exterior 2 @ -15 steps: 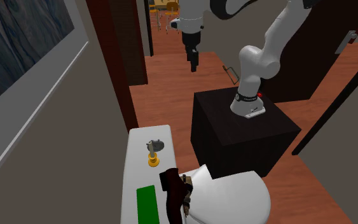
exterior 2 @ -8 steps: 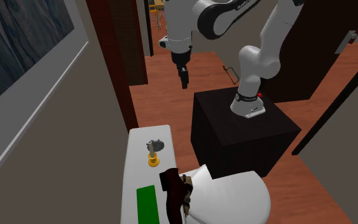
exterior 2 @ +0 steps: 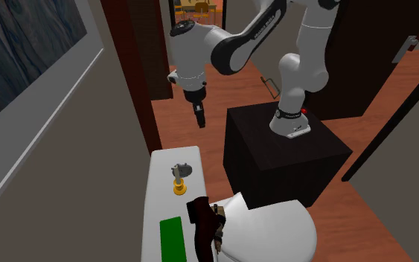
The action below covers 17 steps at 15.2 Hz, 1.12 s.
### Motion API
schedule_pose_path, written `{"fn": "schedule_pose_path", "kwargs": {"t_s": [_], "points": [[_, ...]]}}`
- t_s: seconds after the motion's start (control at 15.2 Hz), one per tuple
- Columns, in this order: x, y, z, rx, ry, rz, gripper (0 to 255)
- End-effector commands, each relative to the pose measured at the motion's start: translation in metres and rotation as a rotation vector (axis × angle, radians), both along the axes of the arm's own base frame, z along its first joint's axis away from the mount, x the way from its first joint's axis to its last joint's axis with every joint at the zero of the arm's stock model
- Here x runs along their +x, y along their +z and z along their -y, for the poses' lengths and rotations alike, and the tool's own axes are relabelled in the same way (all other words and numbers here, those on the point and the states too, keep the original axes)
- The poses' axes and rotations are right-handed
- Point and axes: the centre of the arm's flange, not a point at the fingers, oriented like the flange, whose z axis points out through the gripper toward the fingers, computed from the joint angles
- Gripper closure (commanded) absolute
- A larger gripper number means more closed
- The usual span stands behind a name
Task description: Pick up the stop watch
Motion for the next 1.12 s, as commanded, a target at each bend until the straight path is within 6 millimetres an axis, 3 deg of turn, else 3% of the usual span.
{"fn": "schedule_pose_path", "kwargs": {"t_s": [0.0, 0.79, 1.06], "points": [[0.015, -0.018, -0.016, 0.001, 0.003, -0.006, 0], [0.110, -0.117, -0.099, 0.002, 0.020, -0.042, 0], [0.110, -0.138, -0.099, 0.002, 0.020, -0.042, 0]]}}
